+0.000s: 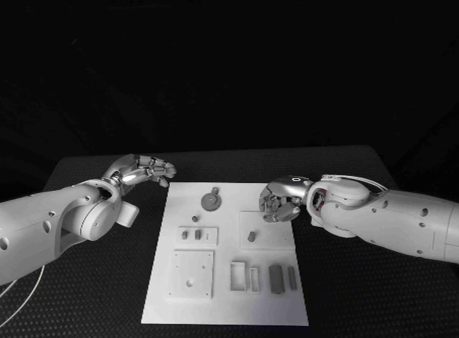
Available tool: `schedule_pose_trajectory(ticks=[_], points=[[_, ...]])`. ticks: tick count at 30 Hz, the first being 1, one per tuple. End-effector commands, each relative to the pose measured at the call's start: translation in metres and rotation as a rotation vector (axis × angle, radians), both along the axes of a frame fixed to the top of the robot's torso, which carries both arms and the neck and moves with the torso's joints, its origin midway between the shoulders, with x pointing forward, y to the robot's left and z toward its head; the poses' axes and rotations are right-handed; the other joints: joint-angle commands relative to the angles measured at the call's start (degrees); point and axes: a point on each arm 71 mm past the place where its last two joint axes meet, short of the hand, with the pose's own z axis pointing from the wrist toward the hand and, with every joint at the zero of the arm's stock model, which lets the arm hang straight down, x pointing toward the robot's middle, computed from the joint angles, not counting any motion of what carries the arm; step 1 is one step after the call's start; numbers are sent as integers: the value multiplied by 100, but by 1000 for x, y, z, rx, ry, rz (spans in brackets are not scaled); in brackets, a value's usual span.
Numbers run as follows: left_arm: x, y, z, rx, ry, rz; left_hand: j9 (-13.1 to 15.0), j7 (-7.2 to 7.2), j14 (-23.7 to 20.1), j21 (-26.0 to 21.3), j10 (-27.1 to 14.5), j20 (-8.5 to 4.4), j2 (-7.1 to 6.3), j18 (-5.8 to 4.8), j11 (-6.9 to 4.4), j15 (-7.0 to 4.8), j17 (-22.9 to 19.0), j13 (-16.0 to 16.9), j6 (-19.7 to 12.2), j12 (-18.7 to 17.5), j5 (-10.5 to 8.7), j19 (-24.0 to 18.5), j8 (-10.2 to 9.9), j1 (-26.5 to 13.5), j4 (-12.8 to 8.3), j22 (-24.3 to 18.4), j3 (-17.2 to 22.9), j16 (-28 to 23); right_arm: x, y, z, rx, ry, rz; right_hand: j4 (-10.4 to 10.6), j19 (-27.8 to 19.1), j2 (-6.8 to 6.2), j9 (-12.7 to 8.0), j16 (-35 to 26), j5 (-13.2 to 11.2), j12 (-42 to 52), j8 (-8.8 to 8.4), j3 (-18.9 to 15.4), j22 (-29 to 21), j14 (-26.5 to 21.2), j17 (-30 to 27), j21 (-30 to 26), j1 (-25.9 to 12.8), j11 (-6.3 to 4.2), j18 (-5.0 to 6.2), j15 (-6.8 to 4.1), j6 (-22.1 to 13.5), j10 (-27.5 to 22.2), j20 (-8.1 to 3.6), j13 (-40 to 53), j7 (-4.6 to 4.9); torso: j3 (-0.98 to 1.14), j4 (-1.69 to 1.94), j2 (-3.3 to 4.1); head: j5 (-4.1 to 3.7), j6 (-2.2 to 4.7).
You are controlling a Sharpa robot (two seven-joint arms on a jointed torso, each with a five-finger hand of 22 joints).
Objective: Assemble the parts on the task board
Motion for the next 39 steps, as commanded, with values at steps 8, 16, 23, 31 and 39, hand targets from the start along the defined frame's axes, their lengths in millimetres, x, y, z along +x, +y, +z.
schedule_pose_trajectory(ticks=[8, 16, 23, 31, 39], points=[[0, -1, 3, -59, -3, 12, -9, 52, -7, -64, 46, -13, 36, -29, 70, 17, 36, -26, 22, 10, 27, 33, 33, 2, -46, -6, 0, -67, -3, 2, -5, -133, -118, 7, 22, 95, -275, -9, -75, -406, -280, -10, 420, 10, 92, 68, -40, 23, 38, 33, 12, 102, 21, -16, 50, -30, 7, 2, 15, -29, -1], [0, 0, 2, -61, 2, 12, -9, 60, -6, -73, 56, -11, 48, -32, 79, 19, 47, -31, 31, 11, 28, 31, 40, 1, -41, -5, 2, -77, -5, 11, -10, -120, -122, 21, 33, 137, -314, -22, -81, -516, -332, -26, 576, 24, 128, 98, -37, 23, 39, 33, 8, 105, 39, -26, 73, -26, 16, 13, 25, -10, -18], [0, 1, 2, -59, 9, 13, -12, 68, -6, -82, 54, -10, 58, -36, 88, 20, 60, -40, 34, 6, 28, 30, 44, 0, -38, -3, 3, -89, -7, 14, -12, -122, -106, 30, 39, 162, -308, -29, -91, -574, -364, -29, 706, 37, 152, 123, -40, -5, 33, 33, 4, 125, 72, -31, 100, -30, 12, -1, 17, -5, -42], [0, 1, 1, -56, 20, 14, -15, 75, -5, -88, 48, -9, 70, -37, 94, 21, 72, -49, 33, 0, 29, 30, 46, 1, -34, 0, 5, -98, -10, 16, -16, -148, -88, 49, 36, 222, -220, 12, -85, -600, -316, 64, 916, 73, 219, 179, -26, 4, -40, 33, -39, 323, 288, -53, 193, -115, 12, 0, 12, -15, -67], [0, 1, 1, -57, 25, 9, -18, 85, -7, -98, 33, -9, 72, -39, 102, 23, 89, -63, 34, -9, 26, 29, 50, 11, -39, 4, 6, -112, -13, 20, -19, -164, -92, 68, 31, 382, -97, 109, 18, -604, -234, 205, 1206, 141, 340, 347, 44, 69, -172, 33, -112, 626, 597, -123, 358, -249, 11, 0, 14, -16, -84]])
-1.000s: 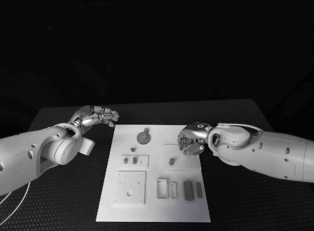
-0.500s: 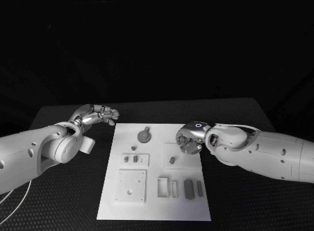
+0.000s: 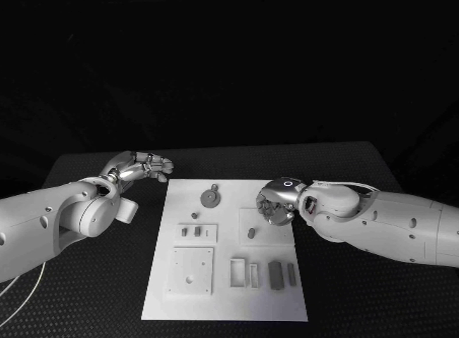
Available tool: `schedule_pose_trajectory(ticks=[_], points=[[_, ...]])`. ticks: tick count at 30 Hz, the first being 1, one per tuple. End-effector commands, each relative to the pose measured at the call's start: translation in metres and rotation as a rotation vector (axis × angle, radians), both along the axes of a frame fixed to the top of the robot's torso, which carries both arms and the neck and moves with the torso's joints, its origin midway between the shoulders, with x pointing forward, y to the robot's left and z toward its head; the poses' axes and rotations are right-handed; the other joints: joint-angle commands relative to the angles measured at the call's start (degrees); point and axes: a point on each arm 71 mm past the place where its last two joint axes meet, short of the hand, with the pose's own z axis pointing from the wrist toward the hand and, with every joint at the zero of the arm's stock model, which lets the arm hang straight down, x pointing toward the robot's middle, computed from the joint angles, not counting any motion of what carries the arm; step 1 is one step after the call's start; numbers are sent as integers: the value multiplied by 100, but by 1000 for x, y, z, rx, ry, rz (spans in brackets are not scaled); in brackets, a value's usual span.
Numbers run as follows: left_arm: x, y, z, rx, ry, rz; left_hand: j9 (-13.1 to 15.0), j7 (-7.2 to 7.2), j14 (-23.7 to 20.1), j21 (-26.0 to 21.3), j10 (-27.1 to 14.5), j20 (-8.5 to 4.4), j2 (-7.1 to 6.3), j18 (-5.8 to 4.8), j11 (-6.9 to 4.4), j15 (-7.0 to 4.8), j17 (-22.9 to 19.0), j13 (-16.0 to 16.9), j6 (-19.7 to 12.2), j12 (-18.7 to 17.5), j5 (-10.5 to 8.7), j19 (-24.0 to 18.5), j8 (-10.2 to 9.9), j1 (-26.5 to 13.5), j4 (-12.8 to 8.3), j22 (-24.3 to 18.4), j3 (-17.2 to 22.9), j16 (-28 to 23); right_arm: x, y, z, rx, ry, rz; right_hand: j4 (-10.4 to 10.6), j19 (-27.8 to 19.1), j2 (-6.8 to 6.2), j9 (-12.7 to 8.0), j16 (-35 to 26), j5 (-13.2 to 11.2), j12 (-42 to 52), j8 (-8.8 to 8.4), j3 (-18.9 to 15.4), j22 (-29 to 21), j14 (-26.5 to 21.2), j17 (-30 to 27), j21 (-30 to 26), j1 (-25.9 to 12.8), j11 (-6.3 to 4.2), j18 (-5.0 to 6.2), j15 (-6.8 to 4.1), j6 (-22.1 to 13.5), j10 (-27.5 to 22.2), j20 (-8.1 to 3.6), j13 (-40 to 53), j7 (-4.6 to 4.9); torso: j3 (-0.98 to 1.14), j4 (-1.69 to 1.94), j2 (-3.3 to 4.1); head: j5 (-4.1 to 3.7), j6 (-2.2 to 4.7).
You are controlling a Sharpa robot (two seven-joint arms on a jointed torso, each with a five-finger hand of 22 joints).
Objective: Assemble the parts on the task board
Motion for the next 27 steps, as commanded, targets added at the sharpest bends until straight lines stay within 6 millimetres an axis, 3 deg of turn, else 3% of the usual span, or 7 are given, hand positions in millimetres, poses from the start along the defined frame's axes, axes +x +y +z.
schedule_pose_trajectory(ticks=[1, 6, 16, 27], points=[[0, -1, 1, -12, 6, -13, -9, 39, -6, -28, 11, -10, 51, -40, 39, 22, 9, -9, -13, -9, 25, 29, 29, -11, -39, 3, 6, -36, -6, 3, -9, -50, 21, 29, -3, 53, 62, 34, 49, -26, 22, 36, 69, 19, 53, 51, 37, 13, -21, 37, -12, 80, 84, -15, 50, -10, 0, 1, -2, 0, -9], [0, -1, 1, -12, 8, -15, -11, 40, -4, -31, 7, -10, 53, -40, 41, 22, 17, -15, -14, -11, 23, 30, 30, -3, -44, 6, 7, -40, -6, 4, -12, -64, 7, 31, -3, 162, 87, 93, 169, -33, 52, 87, 159, 81, 131, 192, 109, 69, -82, 37, -64, 203, 214, -64, 157, -61, 2, 8, 1, 2, -26], [0, -1, 0, -11, 11, -15, -17, 52, -2, -40, -10, -9, 51, -42, 50, 23, 37, -30, -26, -16, 18, 31, 27, 5, -52, 12, 4, -54, -7, 7, -17, -88, -20, 37, -4, 197, 79, 132, 224, -40, 42, 101, 272, 113, 121, 270, 138, 145, -100, 37, -86, 246, 246, -91, 225, -84, 2, -1, -3, 8, -47], [1, -3, 0, -13, 9, -19, -22, 59, 0, -45, -15, -8, 56, -42, 54, 23, 50, -38, -32, -15, 18, 34, 26, 4, -50, 16, 2, -62, -10, 7, -12, -38, -48, 52, 13, 281, 68, 208, 302, -16, 52, 134, 418, 140, 152, 364, 194, 135, -133, 37, -126, 332, 329, -116, 340, -119, 1, 3, -7, -5, -22]])
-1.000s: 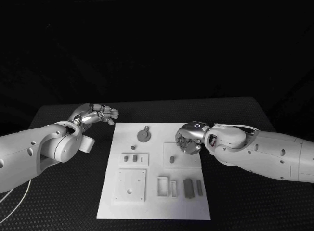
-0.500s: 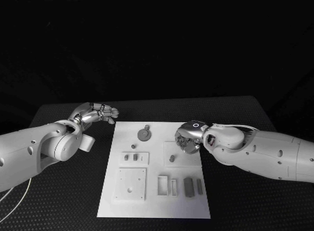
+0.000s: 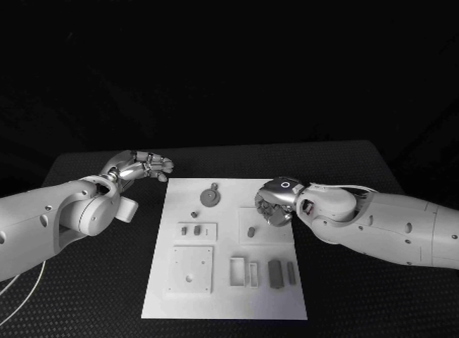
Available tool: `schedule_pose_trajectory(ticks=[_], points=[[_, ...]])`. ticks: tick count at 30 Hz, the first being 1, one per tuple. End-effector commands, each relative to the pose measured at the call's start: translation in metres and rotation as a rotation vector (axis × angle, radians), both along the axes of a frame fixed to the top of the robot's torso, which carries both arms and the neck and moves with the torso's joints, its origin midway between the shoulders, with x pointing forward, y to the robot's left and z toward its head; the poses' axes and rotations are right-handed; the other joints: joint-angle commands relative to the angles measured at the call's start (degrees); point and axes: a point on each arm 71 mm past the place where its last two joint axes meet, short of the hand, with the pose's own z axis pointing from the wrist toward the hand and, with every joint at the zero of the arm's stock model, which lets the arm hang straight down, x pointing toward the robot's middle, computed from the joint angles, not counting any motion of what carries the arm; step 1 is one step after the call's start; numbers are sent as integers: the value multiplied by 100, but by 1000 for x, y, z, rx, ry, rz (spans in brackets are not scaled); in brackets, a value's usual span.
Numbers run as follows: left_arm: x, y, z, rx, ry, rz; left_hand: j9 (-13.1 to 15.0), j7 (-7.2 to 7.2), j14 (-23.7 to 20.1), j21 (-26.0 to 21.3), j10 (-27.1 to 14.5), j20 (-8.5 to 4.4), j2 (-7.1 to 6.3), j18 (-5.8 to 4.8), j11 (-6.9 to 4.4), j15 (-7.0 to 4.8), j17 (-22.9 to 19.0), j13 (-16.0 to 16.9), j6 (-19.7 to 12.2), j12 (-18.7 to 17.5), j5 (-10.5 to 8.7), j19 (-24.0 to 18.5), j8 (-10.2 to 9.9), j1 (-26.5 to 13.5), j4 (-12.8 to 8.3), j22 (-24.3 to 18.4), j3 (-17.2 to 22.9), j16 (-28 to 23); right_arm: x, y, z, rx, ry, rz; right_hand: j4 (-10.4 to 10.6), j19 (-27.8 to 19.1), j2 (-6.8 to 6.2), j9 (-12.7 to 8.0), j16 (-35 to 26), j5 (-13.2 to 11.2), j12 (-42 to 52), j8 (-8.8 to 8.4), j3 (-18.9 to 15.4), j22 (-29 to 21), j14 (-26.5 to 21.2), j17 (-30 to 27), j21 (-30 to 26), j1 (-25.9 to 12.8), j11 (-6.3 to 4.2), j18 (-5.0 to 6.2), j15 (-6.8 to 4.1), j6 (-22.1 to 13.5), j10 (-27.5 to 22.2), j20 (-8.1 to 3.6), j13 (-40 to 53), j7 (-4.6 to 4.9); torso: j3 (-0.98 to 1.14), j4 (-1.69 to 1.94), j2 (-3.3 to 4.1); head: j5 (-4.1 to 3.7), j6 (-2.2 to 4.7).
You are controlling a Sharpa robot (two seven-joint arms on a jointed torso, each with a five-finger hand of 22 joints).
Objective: Assemble the parts on the task board
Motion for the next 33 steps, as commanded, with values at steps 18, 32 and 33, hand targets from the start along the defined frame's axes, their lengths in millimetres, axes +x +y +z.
schedule_pose_trajectory(ticks=[18, 32, 33], points=[[1, -1, 1, -11, 0, -12, -13, 44, 7, -30, 5, -9, 59, -42, 35, 22, 22, -15, -15, -13, 17, 39, 27, -1, -15, 13, -1, -24, -5, -2, 7, 41, 17, 25, -2, 94, -25, 103, 97, 32, 19, 52, 111, 111, 36, 73, 76, -28, -36, 77, -62, 73, 94, -27, 148, -23, 1, 4, 4, -10, 20], [2, 1, 0, -10, 1, -8, -17, 50, 11, -35, 1, -10, 56, -43, 36, 21, 36, -22, -22, -12, 17, 42, 26, -5, -12, 16, -5, -30, -3, -7, 19, 81, 75, 23, -4, 99, -6, 146, 120, 109, 1, 43, 105, 116, 29, 104, 105, -87, -38, 77, -69, 71, 98, -36, 207, -24, 2, 0, 5, -3, 15], [2, 1, 0, -9, 1, -7, -17, 50, 11, -35, 1, -10, 56, -43, 36, 21, 36, -23, -22, -12, 17, 42, 25, -5, -12, 16, -5, -31, -3, -8, 20, 92, 79, 20, -5, 99, -3, 149, 121, 117, 0, 42, 103, 116, 28, 106, 107, -90, -38, 77, -70, 71, 98, -37, 211, -24, 2, 1, 6, 1, 13]])
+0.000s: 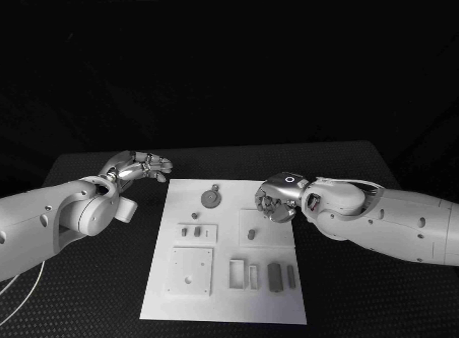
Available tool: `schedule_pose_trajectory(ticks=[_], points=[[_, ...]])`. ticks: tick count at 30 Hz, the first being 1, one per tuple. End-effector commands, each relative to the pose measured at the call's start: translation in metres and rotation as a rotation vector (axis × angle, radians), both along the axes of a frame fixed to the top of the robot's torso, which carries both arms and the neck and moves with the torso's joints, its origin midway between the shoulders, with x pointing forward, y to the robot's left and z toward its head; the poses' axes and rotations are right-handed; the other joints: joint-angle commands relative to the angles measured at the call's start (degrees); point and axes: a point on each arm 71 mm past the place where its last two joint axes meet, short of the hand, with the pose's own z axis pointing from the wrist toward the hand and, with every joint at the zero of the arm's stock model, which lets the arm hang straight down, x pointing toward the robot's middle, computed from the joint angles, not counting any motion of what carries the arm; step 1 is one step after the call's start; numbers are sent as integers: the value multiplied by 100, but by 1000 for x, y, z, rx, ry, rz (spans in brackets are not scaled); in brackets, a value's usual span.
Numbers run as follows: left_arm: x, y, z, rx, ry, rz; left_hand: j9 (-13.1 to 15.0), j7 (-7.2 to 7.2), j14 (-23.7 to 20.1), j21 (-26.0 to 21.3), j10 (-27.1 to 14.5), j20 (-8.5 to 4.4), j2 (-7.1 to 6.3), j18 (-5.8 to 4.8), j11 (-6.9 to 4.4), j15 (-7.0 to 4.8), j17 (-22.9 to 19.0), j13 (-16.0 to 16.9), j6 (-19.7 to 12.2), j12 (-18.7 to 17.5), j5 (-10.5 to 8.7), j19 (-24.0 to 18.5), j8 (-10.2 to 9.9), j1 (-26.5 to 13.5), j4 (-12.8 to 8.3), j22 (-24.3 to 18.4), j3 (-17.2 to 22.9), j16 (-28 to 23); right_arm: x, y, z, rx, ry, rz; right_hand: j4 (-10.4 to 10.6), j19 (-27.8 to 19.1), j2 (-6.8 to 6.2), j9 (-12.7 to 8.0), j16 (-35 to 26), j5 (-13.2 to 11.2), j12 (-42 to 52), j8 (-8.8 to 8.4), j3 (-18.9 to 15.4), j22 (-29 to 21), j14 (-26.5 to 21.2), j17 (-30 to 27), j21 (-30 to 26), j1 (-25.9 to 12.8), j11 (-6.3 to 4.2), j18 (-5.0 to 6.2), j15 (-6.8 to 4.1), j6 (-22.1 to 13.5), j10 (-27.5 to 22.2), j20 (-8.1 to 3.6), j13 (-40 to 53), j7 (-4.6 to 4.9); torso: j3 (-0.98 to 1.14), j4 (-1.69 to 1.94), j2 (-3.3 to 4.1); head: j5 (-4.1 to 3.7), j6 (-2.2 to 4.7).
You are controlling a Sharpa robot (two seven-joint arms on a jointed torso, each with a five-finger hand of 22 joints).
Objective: Assemble the parts on the task board
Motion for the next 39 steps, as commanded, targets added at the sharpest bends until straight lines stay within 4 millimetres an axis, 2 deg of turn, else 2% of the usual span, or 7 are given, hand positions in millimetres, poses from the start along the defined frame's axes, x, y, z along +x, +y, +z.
schedule_pose_trajectory(ticks=[1, 9, 19, 22, 26, 30, 39], points=[[0, -2, 1, -13, 0, -13, -6, 30, 11, -36, 1, -10, 56, -43, 36, 21, 7, -6, -2, -12, 17, 43, 26, -5, -12, 7, -5, -31, -2, -1, 1, 25, 51, 12, -13, 23, 21, 3, 27, 31, -26, 8, 16, 120, -10, 8, 32, -64, 29, 80, -28, 20, 8, -2, 9, 3, 0, -2, 4, 6, -7], [0, -1, 1, -12, -1, -11, -8, 30, 13, -39, -2, -10, 53, -42, 37, 20, 13, -9, -5, -13, 17, 44, 25, -5, -13, 8, -7, -34, -6, 10, 14, 136, 28, 30, -19, 22, 37, 27, 33, 85, -36, 2, -10, 121, -16, 20, 47, -87, 28, 80, -34, 15, 9, -7, 41, 4, -1, -1, 2, 62, 5], [3, 0, 1, -9, -5, -2, -10, 31, 15, -43, -4, -11, 50, -42, 38, 19, 20, -14, -8, -13, 17, 45, 25, -3, -14, 10, -7, -38, -18, 51, 25, 212, -5, 113, -24, 24, 40, 42, 36, 116, -44, -1, -19, 121, -19, 27, 57, -79, 26, 80, -40, 13, 8, -14, 60, 2, -10, 11, 3, 258, 24], [4, -1, 1, -9, -7, 0, -10, 31, 15, -44, -4, -11, 50, -43, 38, 19, 22, -15, -8, -12, 17, 45, 25, -3, -13, 10, -7, -39, -22, 67, 26, 225, 3, 145, -24, 24, 41, 45, 37, 120, -45, -2, -20, 121, -20, 28, 59, -78, 26, 80, -42, 13, 9, -14, 63, 2, -13, 14, 0, 364, 30], [4, -2, 1, -9, -7, -1, -11, 30, 15, -46, -4, -11, 47, -42, 37, 19, 26, -17, -9, -12, 18, 45, 26, -2, -14, 11, -7, -42, -26, 84, 28, 242, 8, 181, -22, 25, 45, 49, 37, 127, -47, -4, -23, 120, -21, 29, 62, -79, 26, 80, -43, 11, 8, -15, 69, 3, -19, 17, 0, 445, 24], [5, -5, 1, -10, -7, -4, -12, 30, 15, -49, -4, -10, 43, -43, 37, 20, 30, -19, -9, -11, 17, 44, 26, -3, -13, 12, -9, -45, -29, 103, 27, 256, 15, 217, -20, 25, 56, 57, 38, 146, -53, -8, -31, 119, -23, 32, 66, -83, 27, 80, -45, 6, 6, -16, 80, 5, -21, 9, 0, 610, 12], [9, -11, 3, -13, -15, -6, -14, 28, 15, -54, -3, -9, 41, -43, 36, 20, 36, -22, -9, -10, 16, 43, 28, -5, -11, 13, -9, -50, -43, 130, 4, 278, 67, 262, -21, 22, 75, 72, 38, 180, -63, -15, -50, 118, -28, 36, 74, -92, 29, 80, -47, -3, 2, -17, 100, 8, -35, 26, -2, 913, -30]])
